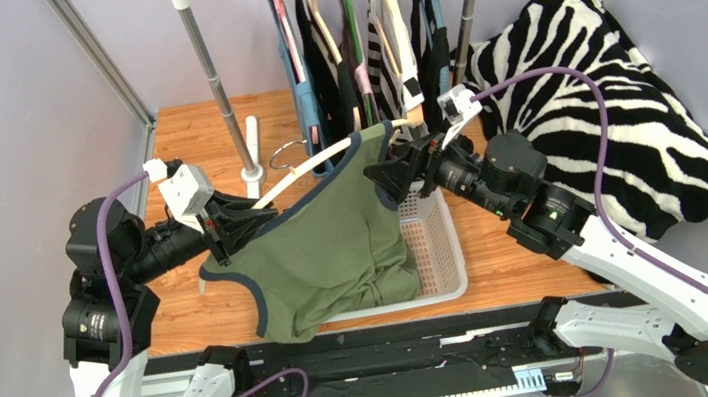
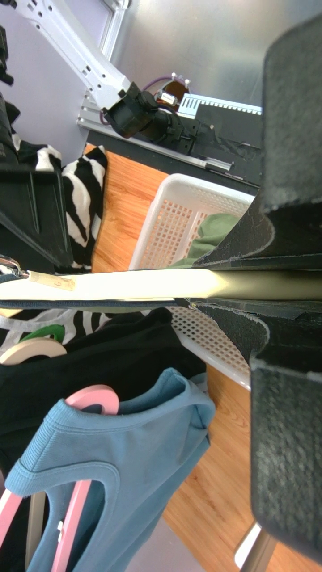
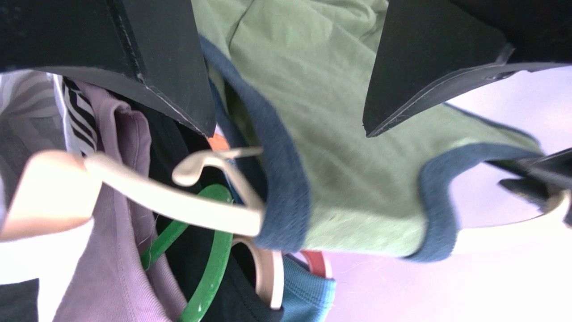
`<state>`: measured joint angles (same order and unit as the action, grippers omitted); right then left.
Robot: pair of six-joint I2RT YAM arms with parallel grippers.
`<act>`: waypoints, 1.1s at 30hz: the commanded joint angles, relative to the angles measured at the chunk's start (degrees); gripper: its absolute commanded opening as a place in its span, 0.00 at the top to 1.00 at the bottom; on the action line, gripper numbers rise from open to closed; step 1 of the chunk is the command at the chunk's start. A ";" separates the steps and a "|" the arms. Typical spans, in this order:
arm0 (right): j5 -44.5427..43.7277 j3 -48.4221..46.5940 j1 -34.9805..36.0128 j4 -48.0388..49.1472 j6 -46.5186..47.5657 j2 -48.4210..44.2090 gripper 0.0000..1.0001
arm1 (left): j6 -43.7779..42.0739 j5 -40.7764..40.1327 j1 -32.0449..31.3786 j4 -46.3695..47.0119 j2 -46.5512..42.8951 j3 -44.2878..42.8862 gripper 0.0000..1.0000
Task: Remove the tank top from the hanger
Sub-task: Pick up the hanger from the clothesline, then remove the tank top from the hanger.
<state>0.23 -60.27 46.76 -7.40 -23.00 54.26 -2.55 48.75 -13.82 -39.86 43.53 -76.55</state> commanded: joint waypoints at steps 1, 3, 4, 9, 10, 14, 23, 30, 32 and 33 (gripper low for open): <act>-1.20 -2.22 0.52 6.07 0.24 1.73 0.18 | 1.23 2.49 -0.15 4.00 -1.08 -0.96 0.99; -1.11 -2.48 0.87 6.52 -0.02 2.43 0.22 | 1.14 2.58 -0.15 3.91 -1.17 -0.97 0.99; -1.11 -2.92 0.96 6.87 -0.11 2.60 0.26 | 1.14 2.66 -0.15 3.82 -1.34 -0.97 0.99; -1.02 -3.71 2.63 6.52 -0.29 2.43 0.47 | 0.44 1.96 -0.24 3.82 -1.87 0.35 0.99; -1.02 -3.80 2.81 5.65 -0.20 1.82 0.52 | 0.18 1.79 -0.15 3.82 -2.04 0.53 1.00; -1.81 -3.10 4.39 4.24 -0.37 -0.38 0.69 | -0.35 1.17 -0.15 4.08 -2.39 1.49 0.99; -4.44 -2.57 4.48 2.48 -2.13 -3.63 1.00 | -2.20 0.03 -0.15 3.47 -3.54 2.72 0.99; -22.60 -1.43 4.04 -0.42 -2.66 -8.37 1.00 | -3.87 0.11 -0.15 0.93 -5.29 2.90 0.99; -25.27 -0.55 2.46 -0.86 -3.27 -9.34 1.00 | -4.39 0.90 -0.15 -0.30 -5.82 2.38 0.99; -26.41 -0.29 1.85 -1.04 -3.36 -9.96 1.00 | -4.92 1.17 -0.15 -1.96 -6.17 2.03 0.99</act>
<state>-13.93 -60.84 50.74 -8.36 -25.26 47.46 -4.67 49.01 -13.87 -40.56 38.92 -73.10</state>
